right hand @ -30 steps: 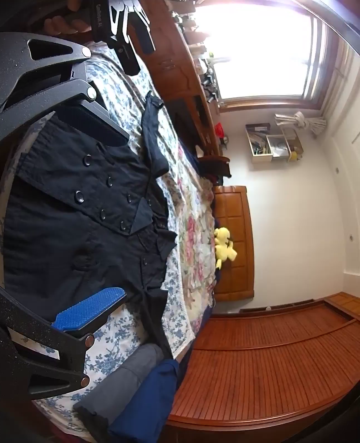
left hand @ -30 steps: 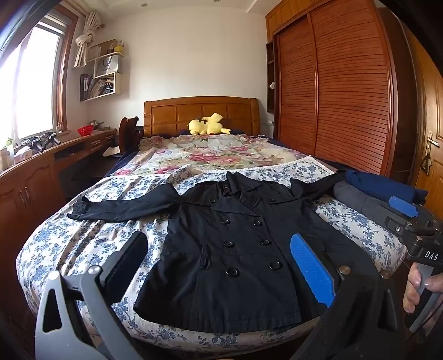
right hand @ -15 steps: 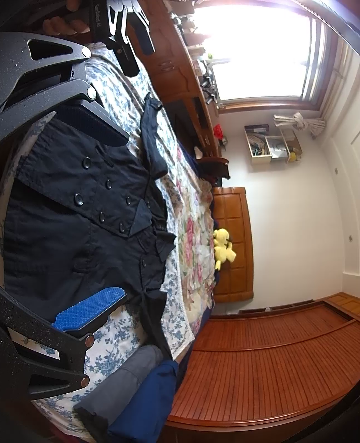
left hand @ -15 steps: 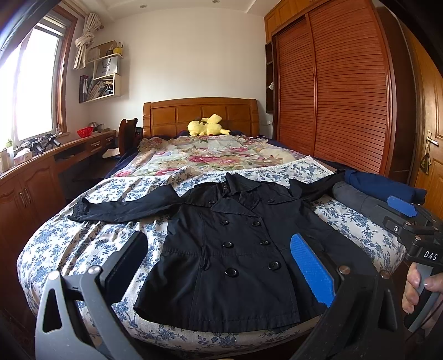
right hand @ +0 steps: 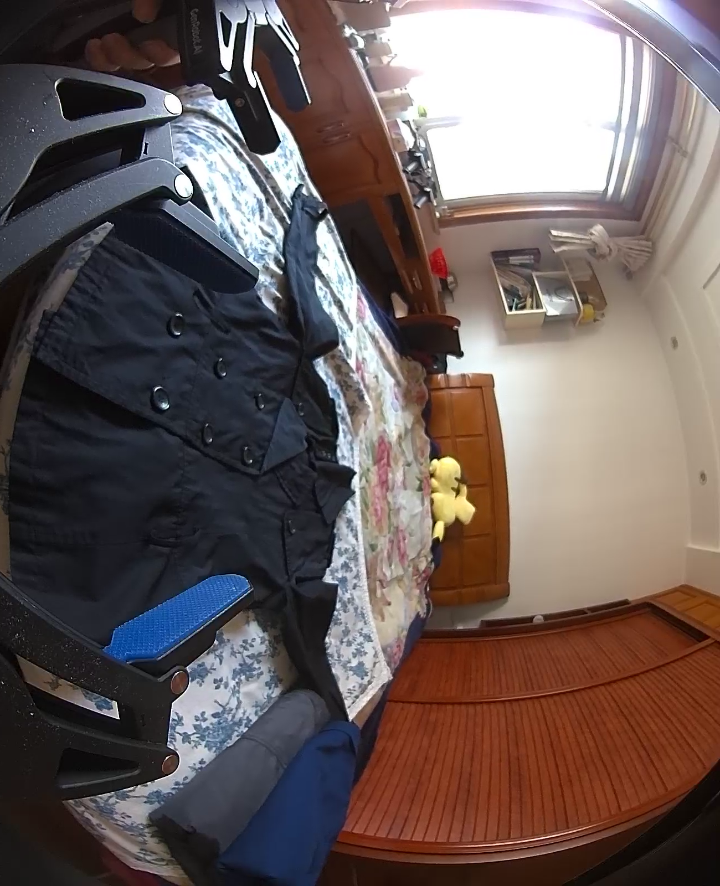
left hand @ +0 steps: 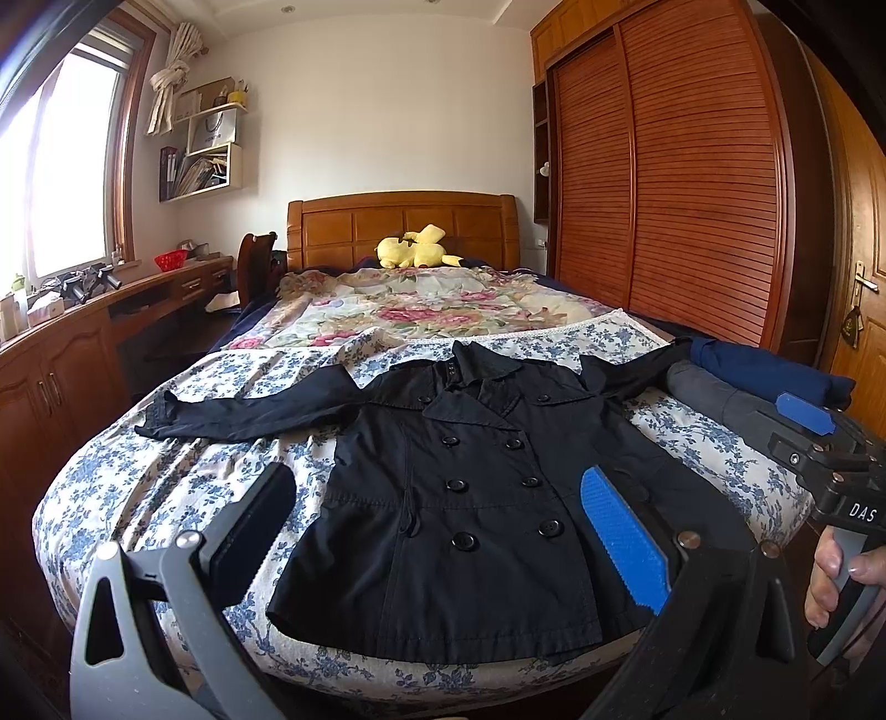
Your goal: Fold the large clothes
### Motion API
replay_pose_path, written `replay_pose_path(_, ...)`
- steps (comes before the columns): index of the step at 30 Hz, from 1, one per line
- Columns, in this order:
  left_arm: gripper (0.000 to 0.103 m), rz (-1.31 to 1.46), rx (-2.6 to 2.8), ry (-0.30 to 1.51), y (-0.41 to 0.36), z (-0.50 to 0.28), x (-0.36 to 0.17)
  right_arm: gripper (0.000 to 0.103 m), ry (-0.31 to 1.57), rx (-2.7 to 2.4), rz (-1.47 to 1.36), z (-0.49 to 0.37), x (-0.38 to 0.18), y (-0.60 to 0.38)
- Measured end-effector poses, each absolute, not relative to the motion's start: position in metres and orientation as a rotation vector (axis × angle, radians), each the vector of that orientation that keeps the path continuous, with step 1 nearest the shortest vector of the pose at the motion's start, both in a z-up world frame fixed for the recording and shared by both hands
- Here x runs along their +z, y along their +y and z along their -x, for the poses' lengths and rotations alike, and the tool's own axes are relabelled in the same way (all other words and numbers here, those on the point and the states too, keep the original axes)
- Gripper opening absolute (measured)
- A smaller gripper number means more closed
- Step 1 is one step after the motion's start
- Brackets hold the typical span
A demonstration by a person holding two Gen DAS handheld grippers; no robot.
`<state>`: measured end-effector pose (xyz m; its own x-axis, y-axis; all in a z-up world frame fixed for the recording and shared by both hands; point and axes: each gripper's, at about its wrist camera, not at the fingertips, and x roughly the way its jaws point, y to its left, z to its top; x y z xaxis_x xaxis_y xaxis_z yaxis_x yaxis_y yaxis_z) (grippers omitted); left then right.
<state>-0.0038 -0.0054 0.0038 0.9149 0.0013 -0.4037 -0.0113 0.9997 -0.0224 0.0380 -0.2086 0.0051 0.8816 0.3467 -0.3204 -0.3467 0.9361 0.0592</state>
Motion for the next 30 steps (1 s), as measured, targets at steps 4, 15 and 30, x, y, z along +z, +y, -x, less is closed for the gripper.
replay_pose_path(4,0.103,0.026,0.006,0.415,-0.0041,0.0037,0.0032,0.103,0.333,0.361,0.000,-0.0390,0.0045,-0.2096)
replay_pose_path(15,0.103,0.028,-0.001,0.407,-0.0041,0.0057,0.0046,0.103,0.333,0.361,0.000,-0.0390,0.0047,-0.2097)
replay_pose_path(30,0.103,0.023,-0.008,0.393,-0.0062,0.0123,0.0078,0.103,0.333,0.362,0.000,-0.0370,0.0059,-0.2071)
